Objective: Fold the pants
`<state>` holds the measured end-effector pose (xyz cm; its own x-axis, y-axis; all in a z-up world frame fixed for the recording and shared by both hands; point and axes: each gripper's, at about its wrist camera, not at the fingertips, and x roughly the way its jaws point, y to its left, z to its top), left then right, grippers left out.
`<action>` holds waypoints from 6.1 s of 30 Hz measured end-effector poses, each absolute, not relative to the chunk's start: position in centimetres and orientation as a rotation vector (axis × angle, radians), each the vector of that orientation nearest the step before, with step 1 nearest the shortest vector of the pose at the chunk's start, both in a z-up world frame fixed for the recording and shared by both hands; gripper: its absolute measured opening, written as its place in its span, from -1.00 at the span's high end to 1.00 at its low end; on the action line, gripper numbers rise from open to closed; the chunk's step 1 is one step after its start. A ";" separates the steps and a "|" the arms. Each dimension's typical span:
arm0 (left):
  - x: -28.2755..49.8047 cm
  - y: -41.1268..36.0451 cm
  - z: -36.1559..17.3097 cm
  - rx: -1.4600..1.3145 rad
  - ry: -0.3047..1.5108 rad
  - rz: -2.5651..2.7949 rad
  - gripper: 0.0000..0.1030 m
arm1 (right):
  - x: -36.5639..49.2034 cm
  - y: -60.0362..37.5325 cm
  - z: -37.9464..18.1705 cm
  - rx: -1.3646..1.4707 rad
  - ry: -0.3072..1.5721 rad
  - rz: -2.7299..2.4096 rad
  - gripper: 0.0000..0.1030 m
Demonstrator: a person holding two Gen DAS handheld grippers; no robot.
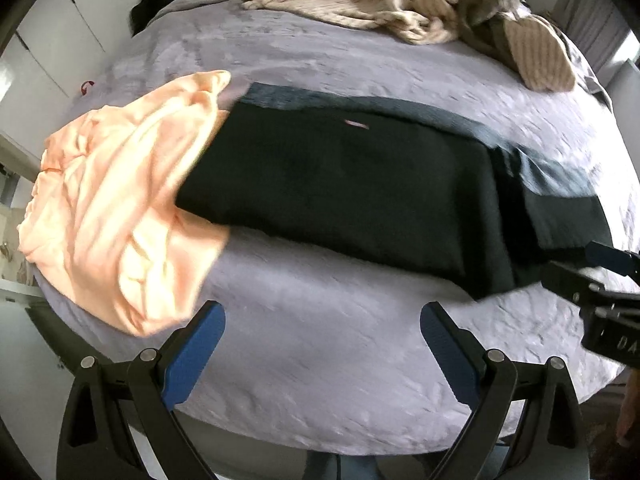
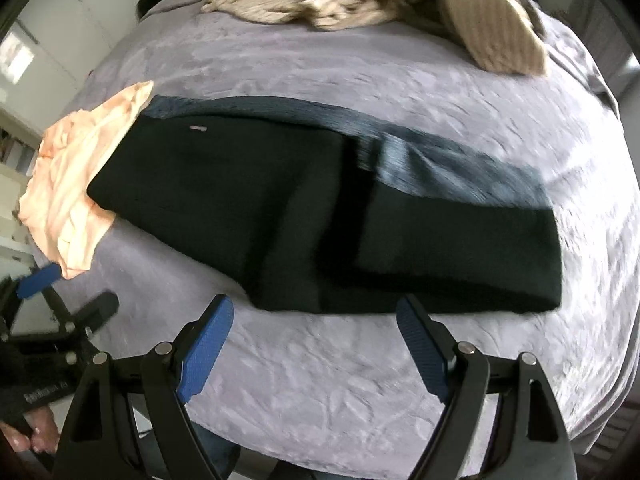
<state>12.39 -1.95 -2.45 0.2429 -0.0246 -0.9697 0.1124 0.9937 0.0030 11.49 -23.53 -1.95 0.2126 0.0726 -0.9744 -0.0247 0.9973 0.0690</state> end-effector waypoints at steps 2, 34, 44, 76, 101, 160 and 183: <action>13.4 -0.9 -2.9 0.080 1.330 -0.106 -0.91 | 12.4 -21.8 -2.1 0.008 1.359 0.063 -0.67; 19.6 4.9 -9.2 -0.099 1.428 -0.198 -0.91 | 15.0 -16.9 -5.9 -0.032 1.464 -0.043 -0.67; 20.1 7.0 -9.3 -0.229 1.411 -0.235 -0.91 | 15.3 -16.9 -6.2 -0.020 1.476 -0.033 -0.67; 23.7 2.9 -10.4 -0.381 1.335 -0.325 -0.80 | 17.2 -22.3 -5.8 0.192 1.429 0.068 -0.67; 19.2 -5.3 -9.3 0.504 1.030 -0.235 -0.05 | 33.6 1.0 -6.6 -0.164 1.853 0.682 -0.67; 12.0 -28.1 -2.8 0.426 1.241 -0.438 -0.51 | 12.2 -52.6 -7.9 0.606 1.345 0.131 0.29; 16.9 -22.0 -5.4 0.183 1.392 -0.300 -0.92 | 12.4 -51.7 -6.1 0.517 1.368 -0.051 -0.12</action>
<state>16.93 -21.96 -5.38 0.1482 -0.1003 -0.9839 0.3142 0.9481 -0.0493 12.37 -51.75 -6.06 0.2190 0.2604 -0.9403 0.3298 0.8873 0.3225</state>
